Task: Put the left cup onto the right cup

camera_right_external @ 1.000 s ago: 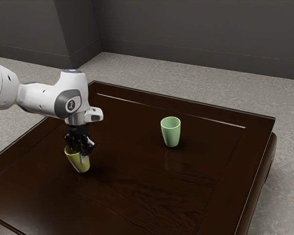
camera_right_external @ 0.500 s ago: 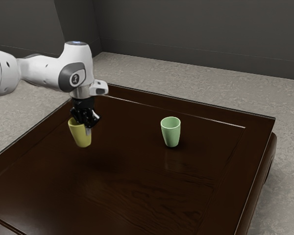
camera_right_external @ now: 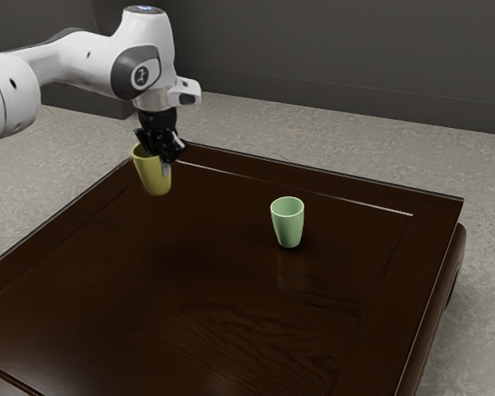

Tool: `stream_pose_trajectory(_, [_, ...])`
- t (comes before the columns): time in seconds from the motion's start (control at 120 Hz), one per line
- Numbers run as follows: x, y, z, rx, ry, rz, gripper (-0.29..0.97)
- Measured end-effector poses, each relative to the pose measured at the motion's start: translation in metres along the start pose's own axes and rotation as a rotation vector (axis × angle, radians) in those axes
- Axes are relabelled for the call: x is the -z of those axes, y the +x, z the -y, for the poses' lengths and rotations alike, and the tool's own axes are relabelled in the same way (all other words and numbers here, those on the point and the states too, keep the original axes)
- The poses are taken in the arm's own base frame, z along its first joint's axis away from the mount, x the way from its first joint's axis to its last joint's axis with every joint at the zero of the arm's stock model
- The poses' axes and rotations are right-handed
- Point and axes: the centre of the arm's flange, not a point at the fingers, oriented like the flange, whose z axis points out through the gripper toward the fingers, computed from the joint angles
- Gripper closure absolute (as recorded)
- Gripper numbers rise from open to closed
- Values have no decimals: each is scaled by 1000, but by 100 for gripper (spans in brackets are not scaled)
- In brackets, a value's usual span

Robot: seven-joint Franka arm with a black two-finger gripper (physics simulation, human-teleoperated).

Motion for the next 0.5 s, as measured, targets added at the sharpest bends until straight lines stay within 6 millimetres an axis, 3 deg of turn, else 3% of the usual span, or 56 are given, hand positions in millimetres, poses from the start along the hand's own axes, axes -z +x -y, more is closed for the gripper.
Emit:
stream_pose_trajectory(0.267, [3,50,-32,-47,-19,-8,78])
stream_pose_trajectory(0.5, [-6,84,-44,-66,-35,-9,78])
